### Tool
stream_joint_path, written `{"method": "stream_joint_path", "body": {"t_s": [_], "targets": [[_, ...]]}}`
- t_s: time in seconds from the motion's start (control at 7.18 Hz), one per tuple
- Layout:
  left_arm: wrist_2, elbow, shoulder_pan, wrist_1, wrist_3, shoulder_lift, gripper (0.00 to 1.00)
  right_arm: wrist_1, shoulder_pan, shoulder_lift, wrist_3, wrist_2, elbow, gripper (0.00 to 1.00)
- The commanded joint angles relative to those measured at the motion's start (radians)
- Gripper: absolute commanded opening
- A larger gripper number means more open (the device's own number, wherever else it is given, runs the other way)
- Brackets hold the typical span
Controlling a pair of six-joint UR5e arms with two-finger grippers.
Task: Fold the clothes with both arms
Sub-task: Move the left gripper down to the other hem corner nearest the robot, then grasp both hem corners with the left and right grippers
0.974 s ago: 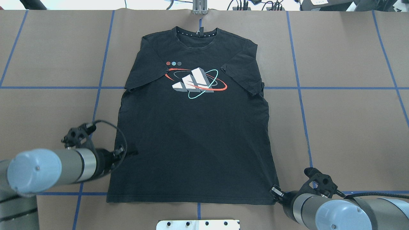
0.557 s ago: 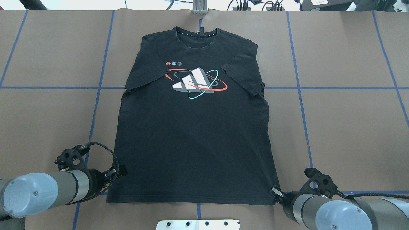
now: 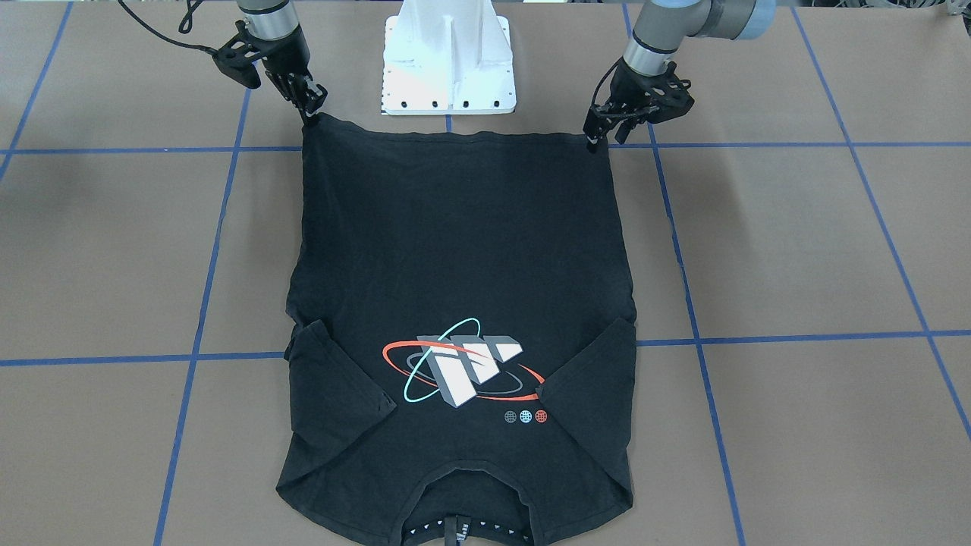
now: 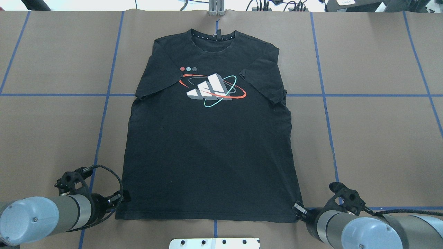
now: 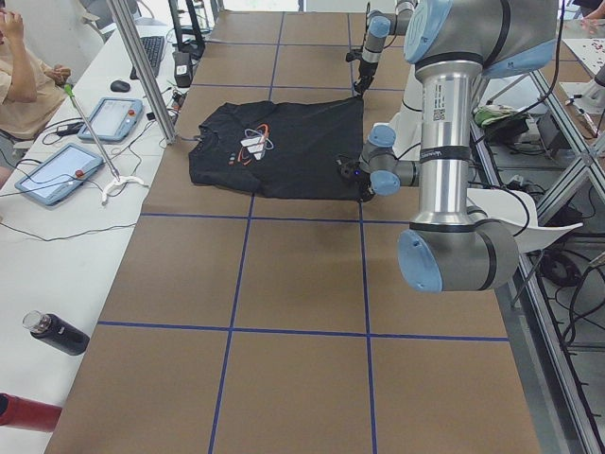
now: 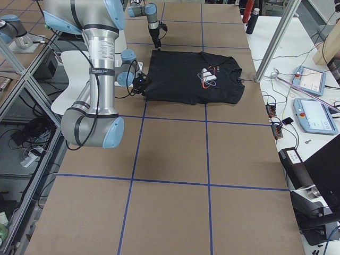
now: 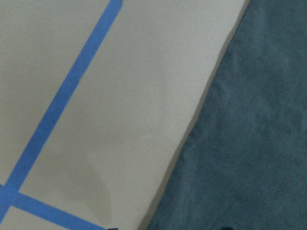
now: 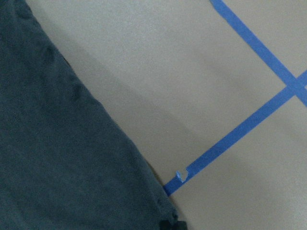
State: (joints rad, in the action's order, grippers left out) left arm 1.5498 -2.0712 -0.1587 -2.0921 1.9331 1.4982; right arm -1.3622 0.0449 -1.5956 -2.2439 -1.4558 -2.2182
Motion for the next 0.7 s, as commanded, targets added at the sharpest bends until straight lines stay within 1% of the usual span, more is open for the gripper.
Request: {"method": "stream_joint_path", "body": {"t_s": [0.0, 0.28, 0.42, 0.56], "targets": [[0.001, 0.002, 0.042, 0.000, 0.035, -0.003, 0.68, 0.000, 0.000, -0.001, 0.001, 0.000, 0.000, 0.00], [-0.001, 0.005, 0.062, -0.002, 0.052, -0.015, 0.64, 0.000, 0.000, -0.001, 0.001, 0.000, 0.002, 0.00], [-0.001, 0.003, 0.064, -0.002, 0.053, -0.015, 0.56, 0.000, 0.000, -0.001, 0.001, 0.000, 0.002, 0.00], [0.001, -0.003, 0.064, 0.000, 0.053, -0.022, 0.36, 0.002, 0.000, -0.001, 0.001, -0.002, 0.002, 0.00]]}}
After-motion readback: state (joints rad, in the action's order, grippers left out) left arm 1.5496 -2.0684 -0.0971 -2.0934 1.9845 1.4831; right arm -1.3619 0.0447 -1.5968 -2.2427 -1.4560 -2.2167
